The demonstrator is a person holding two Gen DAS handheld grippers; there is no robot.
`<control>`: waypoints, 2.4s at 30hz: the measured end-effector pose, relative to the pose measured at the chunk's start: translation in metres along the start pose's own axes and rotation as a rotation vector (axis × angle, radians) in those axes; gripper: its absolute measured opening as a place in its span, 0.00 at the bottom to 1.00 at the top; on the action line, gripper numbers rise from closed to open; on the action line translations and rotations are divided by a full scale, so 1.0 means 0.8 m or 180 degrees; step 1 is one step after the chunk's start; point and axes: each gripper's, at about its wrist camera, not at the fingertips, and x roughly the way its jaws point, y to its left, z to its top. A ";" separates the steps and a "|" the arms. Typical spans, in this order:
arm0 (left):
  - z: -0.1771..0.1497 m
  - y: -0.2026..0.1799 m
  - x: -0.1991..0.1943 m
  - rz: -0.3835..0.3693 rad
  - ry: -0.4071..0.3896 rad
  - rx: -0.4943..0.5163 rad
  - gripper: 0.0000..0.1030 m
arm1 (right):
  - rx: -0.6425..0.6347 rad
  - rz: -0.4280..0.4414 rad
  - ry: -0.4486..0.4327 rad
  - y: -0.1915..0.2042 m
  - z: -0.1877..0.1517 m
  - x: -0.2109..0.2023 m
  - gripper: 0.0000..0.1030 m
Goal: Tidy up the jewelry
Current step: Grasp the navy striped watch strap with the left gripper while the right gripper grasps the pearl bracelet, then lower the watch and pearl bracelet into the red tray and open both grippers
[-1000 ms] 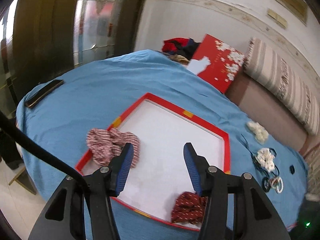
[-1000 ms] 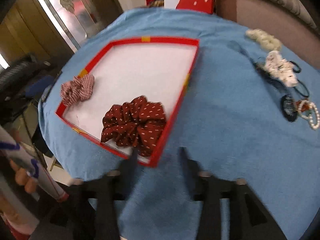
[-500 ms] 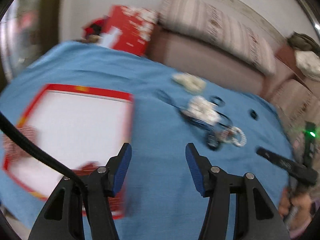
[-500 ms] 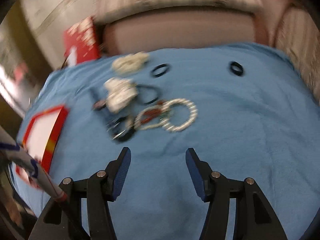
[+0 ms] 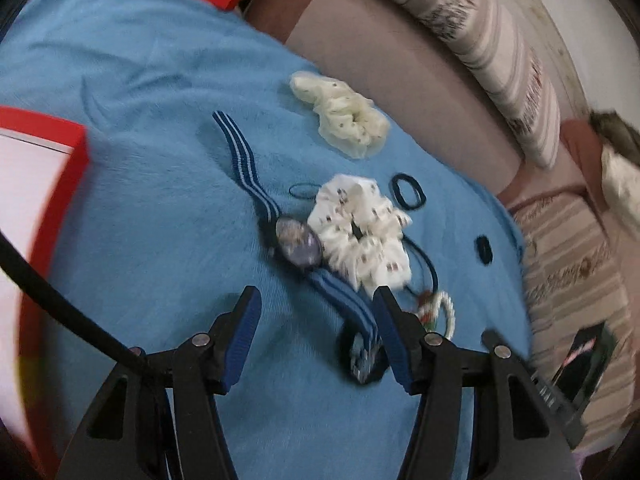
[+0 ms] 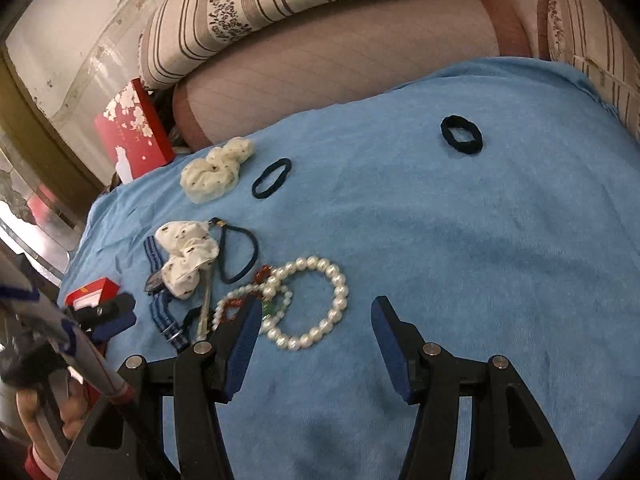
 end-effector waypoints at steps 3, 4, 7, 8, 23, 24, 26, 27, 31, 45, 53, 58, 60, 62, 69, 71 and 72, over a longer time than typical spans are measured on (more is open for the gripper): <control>0.012 0.005 0.020 -0.0133 0.0071 -0.0095 0.55 | -0.0032 -0.0047 0.0083 -0.003 0.003 0.019 0.59; 0.017 0.005 0.026 -0.0155 0.0080 -0.0101 0.55 | -0.0054 -0.0088 0.0112 -0.002 0.003 0.026 0.59; 0.024 0.005 0.036 -0.0248 0.0107 -0.0102 0.55 | -0.0181 -0.0240 0.0190 0.004 0.000 0.048 0.52; 0.025 0.004 0.041 -0.0249 0.0113 -0.0098 0.54 | -0.0250 -0.0308 0.0196 0.006 -0.001 0.053 0.49; 0.007 -0.004 -0.075 -0.0215 -0.0337 0.0193 0.00 | -0.0458 -0.0412 -0.0312 0.041 0.008 -0.006 0.10; 0.004 -0.004 -0.095 -0.0207 -0.0427 0.0233 0.00 | -0.0467 -0.0388 -0.0356 0.045 0.007 -0.013 0.10; 0.002 0.002 -0.117 -0.0177 -0.0505 0.0231 0.00 | -0.0480 -0.0346 -0.0392 0.052 0.002 -0.022 0.10; 0.002 0.006 -0.123 -0.0159 -0.0513 0.0221 0.00 | -0.0467 -0.0336 -0.0388 0.054 -0.001 -0.024 0.10; 0.005 0.018 -0.099 -0.0086 -0.0308 0.0072 0.35 | -0.0374 -0.0310 -0.0328 0.059 -0.014 -0.027 0.10; 0.032 -0.032 0.026 0.0093 0.0018 0.0406 0.49 | -0.0374 -0.0221 -0.0150 0.055 -0.015 -0.007 0.10; 0.019 -0.009 0.051 0.0063 0.0225 0.0221 0.19 | -0.0387 -0.0210 -0.0122 0.054 -0.013 -0.001 0.10; 0.015 -0.014 0.024 0.0103 0.0092 0.0283 0.13 | -0.0459 -0.0255 -0.0188 0.062 -0.018 -0.008 0.10; 0.015 -0.017 -0.003 0.0047 -0.0021 0.0328 0.13 | -0.0478 -0.0265 -0.0215 0.064 -0.018 -0.010 0.10; 0.013 -0.019 -0.043 0.0007 -0.0180 0.0425 0.13 | -0.0474 -0.0252 -0.0245 0.066 -0.019 -0.014 0.10; 0.004 0.028 -0.185 -0.0113 -0.0699 0.0361 0.12 | -0.0530 0.0060 -0.0436 0.098 -0.026 -0.060 0.10; 0.010 0.051 -0.214 -0.0098 -0.0844 0.0238 0.12 | -0.0549 0.0195 -0.0475 0.114 -0.027 -0.075 0.10; 0.012 0.060 -0.225 -0.0090 -0.0895 0.0206 0.12 | -0.0569 0.0283 -0.0497 0.131 -0.028 -0.085 0.10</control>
